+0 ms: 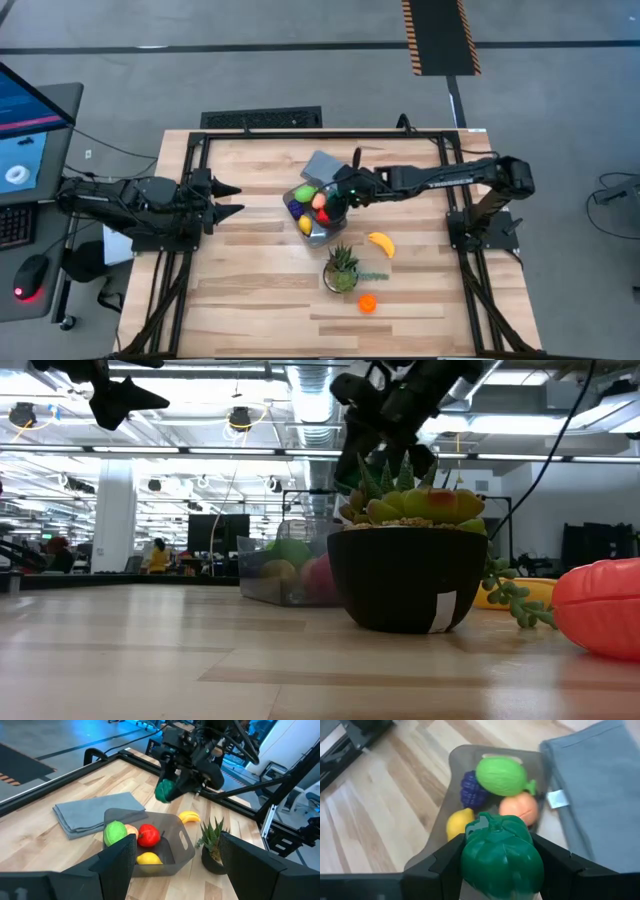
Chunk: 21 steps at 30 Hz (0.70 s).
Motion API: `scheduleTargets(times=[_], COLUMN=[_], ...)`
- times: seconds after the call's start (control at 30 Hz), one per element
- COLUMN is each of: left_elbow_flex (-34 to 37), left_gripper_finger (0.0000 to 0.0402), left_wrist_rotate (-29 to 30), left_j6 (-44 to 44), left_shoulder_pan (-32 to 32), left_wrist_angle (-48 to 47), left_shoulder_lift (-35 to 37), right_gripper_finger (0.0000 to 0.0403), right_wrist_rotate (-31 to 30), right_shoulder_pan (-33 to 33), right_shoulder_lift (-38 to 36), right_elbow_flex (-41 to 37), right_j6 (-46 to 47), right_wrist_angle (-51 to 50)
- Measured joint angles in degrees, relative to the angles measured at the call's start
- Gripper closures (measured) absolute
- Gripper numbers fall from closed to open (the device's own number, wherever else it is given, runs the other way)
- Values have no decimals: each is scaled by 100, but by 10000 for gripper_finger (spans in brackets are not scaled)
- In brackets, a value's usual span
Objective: Pick and placing Produce into tupperware
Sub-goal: Put the green bell pepper into the black bin
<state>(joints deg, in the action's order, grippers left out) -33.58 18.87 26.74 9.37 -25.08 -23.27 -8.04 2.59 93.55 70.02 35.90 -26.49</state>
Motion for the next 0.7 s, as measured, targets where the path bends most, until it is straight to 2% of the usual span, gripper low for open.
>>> scheduleTargets(times=[0.43, 0.7], left_elbow_flex=[0, 0], left_gripper_finger=[132, 132], left_wrist_rotate=[-15, -17], left_j6=[-2, -1], left_shoulder_pan=[-2, 0], left_wrist_angle=[-8, -7], left_shoulder_lift=[0, 2], right_gripper_finger=[180, 179], right_wrist_rotate=[540, 680], right_shoulder_pan=[-278, -450], right_shoulder_lift=[863, 1070], right_elbow_flex=[550, 590], right_j6=[-108, -142], right_wrist_angle=[168, 270])
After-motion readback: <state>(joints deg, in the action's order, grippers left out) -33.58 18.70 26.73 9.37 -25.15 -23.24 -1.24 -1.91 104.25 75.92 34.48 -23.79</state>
